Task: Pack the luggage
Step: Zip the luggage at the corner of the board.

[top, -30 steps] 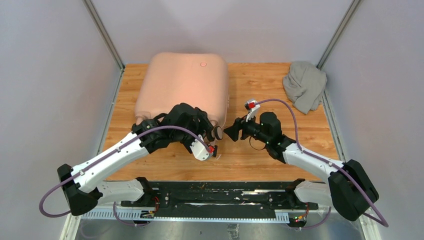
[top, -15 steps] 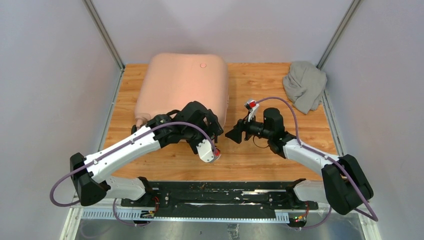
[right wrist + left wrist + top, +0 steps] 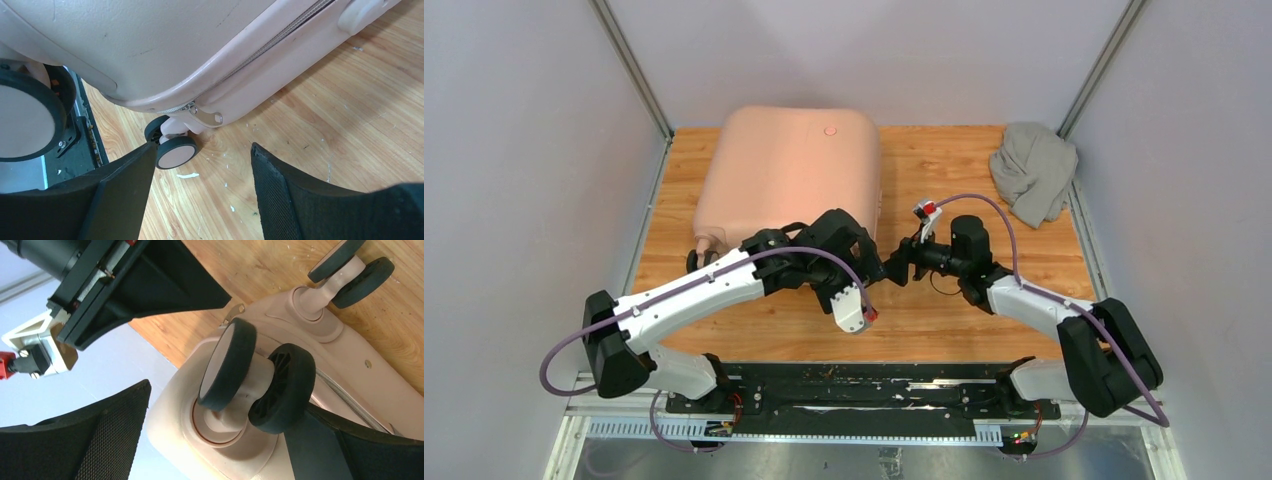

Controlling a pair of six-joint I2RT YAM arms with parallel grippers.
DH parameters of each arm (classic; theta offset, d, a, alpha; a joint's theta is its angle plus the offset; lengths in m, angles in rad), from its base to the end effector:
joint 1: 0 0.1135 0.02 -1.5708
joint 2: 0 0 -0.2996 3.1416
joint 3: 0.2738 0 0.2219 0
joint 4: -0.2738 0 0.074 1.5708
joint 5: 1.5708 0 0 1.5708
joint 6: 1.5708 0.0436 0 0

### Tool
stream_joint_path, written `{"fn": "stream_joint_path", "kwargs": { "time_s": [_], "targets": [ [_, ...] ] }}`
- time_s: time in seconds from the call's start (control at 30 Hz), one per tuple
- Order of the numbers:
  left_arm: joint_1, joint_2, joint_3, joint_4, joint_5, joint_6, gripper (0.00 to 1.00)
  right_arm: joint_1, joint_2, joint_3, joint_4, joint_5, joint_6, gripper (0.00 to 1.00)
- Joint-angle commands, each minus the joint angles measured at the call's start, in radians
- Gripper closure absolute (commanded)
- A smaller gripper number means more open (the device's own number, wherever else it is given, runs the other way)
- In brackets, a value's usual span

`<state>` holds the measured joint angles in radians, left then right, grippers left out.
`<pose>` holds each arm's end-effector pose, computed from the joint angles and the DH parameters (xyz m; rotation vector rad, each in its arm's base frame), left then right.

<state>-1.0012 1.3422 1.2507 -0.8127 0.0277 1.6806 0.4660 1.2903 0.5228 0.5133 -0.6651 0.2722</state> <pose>0.1300 -0.2053 0.3531 2.4294 0.5563 0.2550 0.1999 0.1307 0.2690 -0.6715 1.7954 1.1133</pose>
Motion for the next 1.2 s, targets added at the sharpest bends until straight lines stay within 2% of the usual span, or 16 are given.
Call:
{"fn": "stream_joint_path", "kwargs": {
  "time_s": [0.0,0.13,0.27,0.33,0.5,0.57,0.63,0.9,1.17],
  "targets": [
    [-0.039,0.02,0.017,0.014,-0.017,0.06,0.04,-0.031,0.031,-0.01,0.04,-0.045,0.008,0.29],
    [-0.053,0.047,0.026,0.012,-0.076,0.048,0.24,-0.036,0.052,-0.002,0.063,-0.09,0.019,0.32],
    [-0.053,0.051,0.044,0.01,-0.098,0.01,0.52,-0.036,0.077,0.006,0.088,-0.129,0.038,0.33],
    [-0.054,0.036,0.044,0.01,-0.1,-0.001,0.61,-0.037,0.092,0.008,0.12,-0.141,0.05,0.32],
    [-0.054,-0.004,0.047,0.01,-0.121,-0.029,0.75,-0.037,0.147,0.018,0.209,-0.179,0.066,0.32],
    [-0.053,-0.013,0.069,0.009,-0.141,-0.035,0.85,-0.039,0.169,0.045,0.19,-0.176,0.052,0.32],
    [-0.053,-0.021,0.089,0.003,-0.164,-0.039,1.0,-0.044,0.175,0.059,0.186,-0.168,0.048,0.32],
    [-0.053,-0.062,0.092,-0.028,-0.226,0.008,1.0,-0.096,0.128,0.047,0.207,-0.166,0.045,0.29],
    [-0.045,-0.04,0.152,-0.035,-0.247,-0.012,1.0,-0.09,0.219,0.065,0.342,-0.261,0.123,0.28]
  ]
}}
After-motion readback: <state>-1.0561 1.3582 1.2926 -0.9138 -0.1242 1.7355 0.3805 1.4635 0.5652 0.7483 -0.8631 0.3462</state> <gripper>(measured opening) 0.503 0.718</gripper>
